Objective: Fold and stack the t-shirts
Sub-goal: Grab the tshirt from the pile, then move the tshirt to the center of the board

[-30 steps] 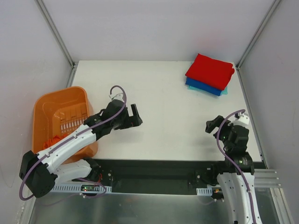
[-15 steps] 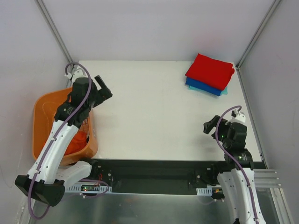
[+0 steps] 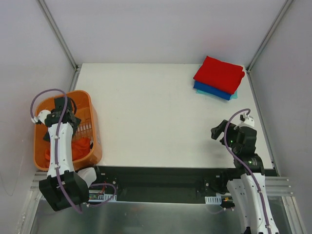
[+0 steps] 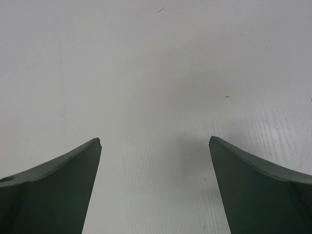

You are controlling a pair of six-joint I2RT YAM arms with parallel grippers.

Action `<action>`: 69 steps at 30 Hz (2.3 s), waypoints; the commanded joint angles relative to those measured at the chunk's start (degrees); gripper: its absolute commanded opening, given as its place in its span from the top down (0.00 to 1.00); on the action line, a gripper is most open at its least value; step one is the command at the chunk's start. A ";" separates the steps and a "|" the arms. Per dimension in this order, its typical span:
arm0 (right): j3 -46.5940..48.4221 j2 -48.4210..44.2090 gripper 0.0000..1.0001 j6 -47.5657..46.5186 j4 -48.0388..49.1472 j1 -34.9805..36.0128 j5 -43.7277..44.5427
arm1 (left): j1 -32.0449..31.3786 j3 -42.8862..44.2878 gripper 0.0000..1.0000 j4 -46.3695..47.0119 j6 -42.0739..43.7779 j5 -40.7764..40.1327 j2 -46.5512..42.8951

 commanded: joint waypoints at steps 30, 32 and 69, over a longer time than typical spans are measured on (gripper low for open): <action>2.04 3.60 0.03 -0.56 2.86 0.29 1.34 | 10.43 -13.39 1.00 27.49 9.54 28.92 4.13; 2.13 3.60 0.03 -0.47 2.60 0.20 1.34 | 9.81 -11.73 1.00 27.40 10.16 28.93 0.15; 4.76 6.76 0.03 -0.12 -0.30 0.29 1.78 | -51.54 14.49 0.01 31.71 28.80 32.98 16.48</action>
